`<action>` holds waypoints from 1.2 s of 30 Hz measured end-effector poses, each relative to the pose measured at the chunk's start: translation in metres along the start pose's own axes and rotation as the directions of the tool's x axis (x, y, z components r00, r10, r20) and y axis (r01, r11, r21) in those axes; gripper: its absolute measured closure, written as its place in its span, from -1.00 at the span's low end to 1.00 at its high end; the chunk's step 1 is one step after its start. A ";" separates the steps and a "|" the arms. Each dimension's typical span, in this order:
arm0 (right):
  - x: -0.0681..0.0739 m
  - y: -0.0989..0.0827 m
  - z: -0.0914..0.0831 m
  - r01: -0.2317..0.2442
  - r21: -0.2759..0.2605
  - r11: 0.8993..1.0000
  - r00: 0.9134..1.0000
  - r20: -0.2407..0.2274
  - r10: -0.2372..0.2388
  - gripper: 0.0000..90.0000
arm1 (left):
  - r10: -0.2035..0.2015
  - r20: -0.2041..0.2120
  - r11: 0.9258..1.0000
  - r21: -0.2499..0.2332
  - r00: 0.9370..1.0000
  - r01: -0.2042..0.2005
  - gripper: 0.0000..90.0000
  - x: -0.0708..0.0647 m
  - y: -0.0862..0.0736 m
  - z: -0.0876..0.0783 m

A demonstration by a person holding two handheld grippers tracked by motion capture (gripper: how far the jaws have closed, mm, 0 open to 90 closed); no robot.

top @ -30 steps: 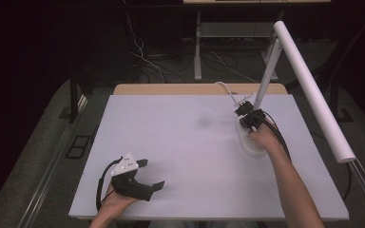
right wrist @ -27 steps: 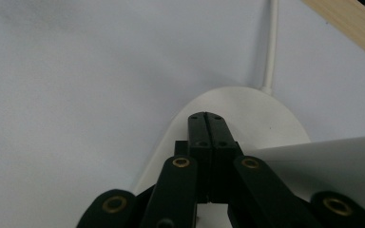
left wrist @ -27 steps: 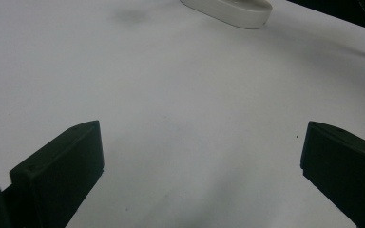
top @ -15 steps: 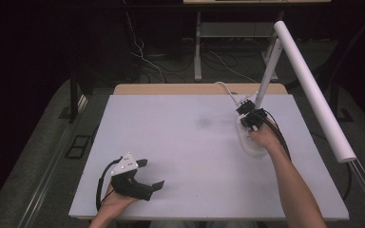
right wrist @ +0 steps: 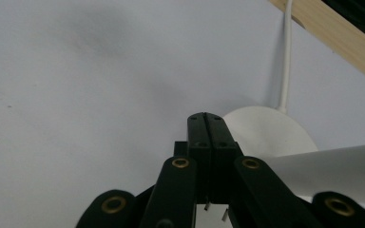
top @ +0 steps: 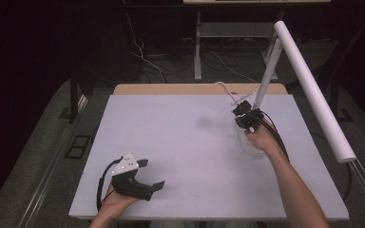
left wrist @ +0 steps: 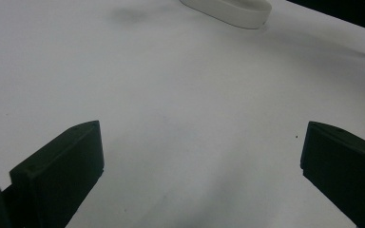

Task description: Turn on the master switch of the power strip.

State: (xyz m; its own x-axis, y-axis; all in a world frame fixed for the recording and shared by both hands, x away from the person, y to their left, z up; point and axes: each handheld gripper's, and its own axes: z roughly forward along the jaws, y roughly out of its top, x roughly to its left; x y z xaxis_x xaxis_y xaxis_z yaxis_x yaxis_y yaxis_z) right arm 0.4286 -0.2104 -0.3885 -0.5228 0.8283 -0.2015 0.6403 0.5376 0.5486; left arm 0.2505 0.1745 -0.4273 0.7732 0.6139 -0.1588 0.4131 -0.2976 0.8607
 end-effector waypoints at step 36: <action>0.025 -0.054 -0.090 -0.110 -0.247 0.963 0.950 -0.312 0.029 -1.00 | 0.004 0.004 1.000 0.006 1.000 -0.004 -1.00 -0.001 0.001 0.002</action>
State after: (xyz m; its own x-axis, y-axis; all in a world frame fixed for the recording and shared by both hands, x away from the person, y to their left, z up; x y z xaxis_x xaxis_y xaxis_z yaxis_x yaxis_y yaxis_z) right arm 0.3304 -0.2330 -0.3498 -0.6537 0.7528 0.0772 0.5347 0.3873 0.7511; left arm 0.2509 0.1720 -0.4278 0.7764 0.6102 -0.1574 0.4133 -0.3044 0.8582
